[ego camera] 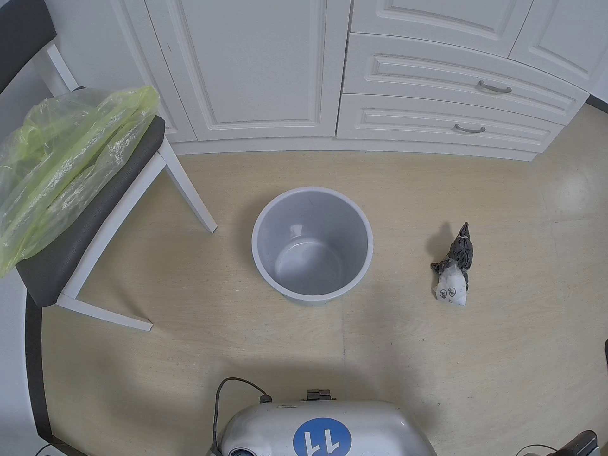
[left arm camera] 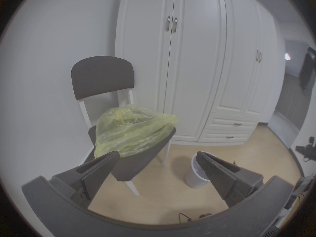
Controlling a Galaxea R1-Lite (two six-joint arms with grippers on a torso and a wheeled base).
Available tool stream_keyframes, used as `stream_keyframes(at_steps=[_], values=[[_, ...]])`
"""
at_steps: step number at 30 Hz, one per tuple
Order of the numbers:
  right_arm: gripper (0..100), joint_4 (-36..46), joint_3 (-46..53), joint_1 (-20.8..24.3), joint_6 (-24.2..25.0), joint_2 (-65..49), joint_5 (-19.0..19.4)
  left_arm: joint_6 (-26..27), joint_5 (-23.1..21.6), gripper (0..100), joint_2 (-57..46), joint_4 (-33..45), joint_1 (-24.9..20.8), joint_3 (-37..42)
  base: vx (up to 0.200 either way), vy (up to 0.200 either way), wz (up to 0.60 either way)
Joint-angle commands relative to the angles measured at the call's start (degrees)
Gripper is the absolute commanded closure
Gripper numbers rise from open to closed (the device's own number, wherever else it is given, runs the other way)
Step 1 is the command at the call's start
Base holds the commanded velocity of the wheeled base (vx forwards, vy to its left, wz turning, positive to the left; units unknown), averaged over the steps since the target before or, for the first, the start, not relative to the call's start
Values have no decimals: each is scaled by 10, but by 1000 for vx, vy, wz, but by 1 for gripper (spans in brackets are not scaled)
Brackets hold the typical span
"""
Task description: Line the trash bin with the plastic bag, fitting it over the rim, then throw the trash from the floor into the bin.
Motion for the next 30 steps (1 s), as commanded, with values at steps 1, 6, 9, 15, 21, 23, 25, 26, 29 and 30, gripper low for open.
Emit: stream_keyframes(at_steps=[1,6,9,15,21,23,25,26,29,30], values=[[0,1,-232,-15,29,320,-23,139,72,0,441,26,151,-279,0,0,0],[0,3,-265,-8,29,352,-50,237,-14,0,530,-17,248,-317,0,0,0],[0,3,-224,-6,29,344,-43,242,-84,0,543,-16,308,-311,0,0,0],[0,7,-214,-2,29,359,-42,243,-156,0,535,-26,408,-280,0,0,0],[0,8,-211,-2,30,359,-42,247,-227,0,543,-37,495,-241,0,0,0],[0,7,-210,-2,29,358,-42,252,-236,0,545,-41,514,-229,0,0,0],[0,8,-208,-2,29,356,-41,261,-248,0,550,-47,532,-217,0,0,0],[0,8,-208,-2,29,355,-42,264,-253,0,552,-50,537,-215,0,0,0],[0,7,-209,-2,30,357,-42,274,-269,0,561,-60,556,-208,0,0,0],[0,7,-208,-3,31,356,-42,275,-272,0,561,-62,561,-203,0,0,0]])
